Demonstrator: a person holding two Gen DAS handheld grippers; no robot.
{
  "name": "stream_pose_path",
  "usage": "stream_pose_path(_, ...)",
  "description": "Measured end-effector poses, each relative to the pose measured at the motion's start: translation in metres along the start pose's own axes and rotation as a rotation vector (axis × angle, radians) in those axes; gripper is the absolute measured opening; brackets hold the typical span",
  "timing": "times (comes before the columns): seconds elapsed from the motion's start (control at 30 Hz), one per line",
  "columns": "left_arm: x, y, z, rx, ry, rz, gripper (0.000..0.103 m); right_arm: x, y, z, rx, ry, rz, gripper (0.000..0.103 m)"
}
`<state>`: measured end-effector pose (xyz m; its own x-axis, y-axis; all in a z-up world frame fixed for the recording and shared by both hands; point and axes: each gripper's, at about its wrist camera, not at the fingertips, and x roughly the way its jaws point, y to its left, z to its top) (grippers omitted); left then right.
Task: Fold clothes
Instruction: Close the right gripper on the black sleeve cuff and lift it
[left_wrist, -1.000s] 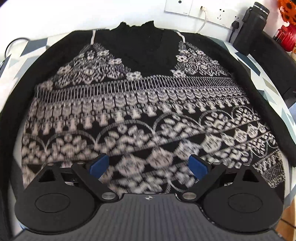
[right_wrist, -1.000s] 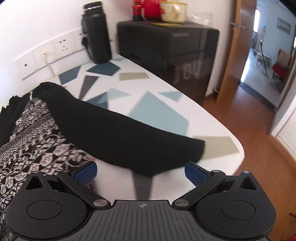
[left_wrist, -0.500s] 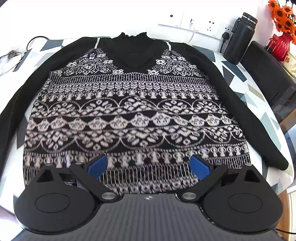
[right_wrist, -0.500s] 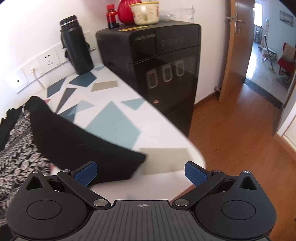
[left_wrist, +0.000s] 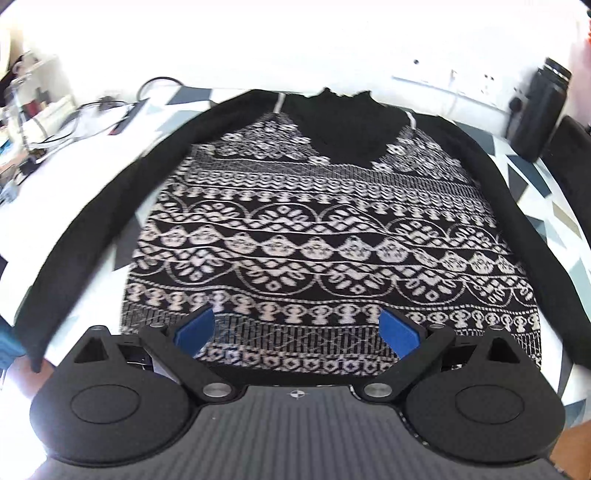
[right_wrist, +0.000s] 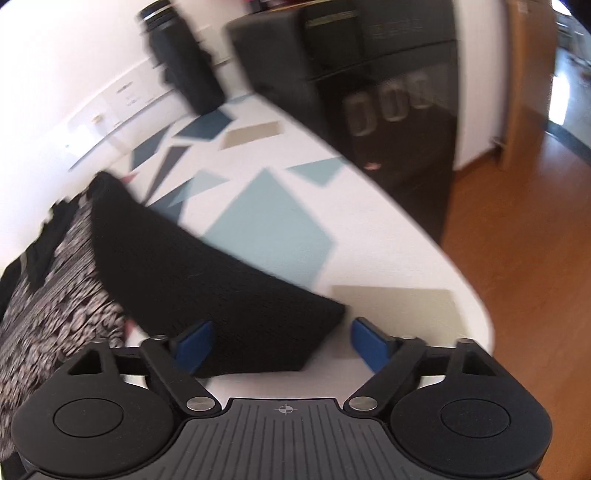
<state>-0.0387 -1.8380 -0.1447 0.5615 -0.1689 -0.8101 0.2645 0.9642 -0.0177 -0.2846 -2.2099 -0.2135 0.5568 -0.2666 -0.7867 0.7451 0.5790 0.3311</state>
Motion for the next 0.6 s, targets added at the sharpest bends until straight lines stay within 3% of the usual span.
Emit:
stream_pose_path(0.03, -0.001, 0.003, -0.001, -0.008, 0.003, 0.004, 0.098, 0.003, 0.005, 0.002, -0.023, 0.006, 0.009, 0.074)
stream_pose_path(0.07, -0.002, 0.007, -0.002, -0.021, 0.007, 0.009, 0.098, 0.006, 0.009, 0.004, -0.034, 0.01, 0.014, 0.065)
stream_pose_path(0.13, -0.002, 0.014, -0.003, -0.044, 0.013, 0.019, 0.098, 0.012, 0.017, 0.01, -0.056, 0.019, 0.022, 0.041)
stream_pose_path(0.17, -0.001, 0.016, -0.003, -0.056, 0.016, 0.025, 0.098, 0.016, 0.021, 0.017, -0.054, 0.037, 0.026, 0.021)
stream_pose_path(0.2, 0.0, 0.018, -0.002, -0.068, 0.018, 0.031, 0.098, 0.021, 0.025, 0.023, -0.051, 0.053, 0.029, 0.011)
stream_pose_path(0.27, 0.0, 0.022, -0.002, -0.094, 0.014, 0.034, 0.098, 0.018, 0.031, 0.039, -0.033, 0.016, 0.026, 0.01)
stream_pose_path(0.43, 0.004, 0.023, 0.003, -0.095, -0.008, 0.012, 0.098, -0.028, 0.03, 0.097, 0.013, -0.258, -0.045, 0.01)
stream_pose_path(0.53, 0.01, 0.022, 0.007, -0.084, -0.014, 0.005, 0.098, -0.05, 0.021, 0.126, 0.043, -0.367, -0.097, 0.01)
stream_pose_path(0.6, 0.018, 0.024, 0.012, -0.088, -0.011, 0.004, 0.098, -0.052, 0.014, 0.142, 0.054, -0.346, -0.073, 0.01)
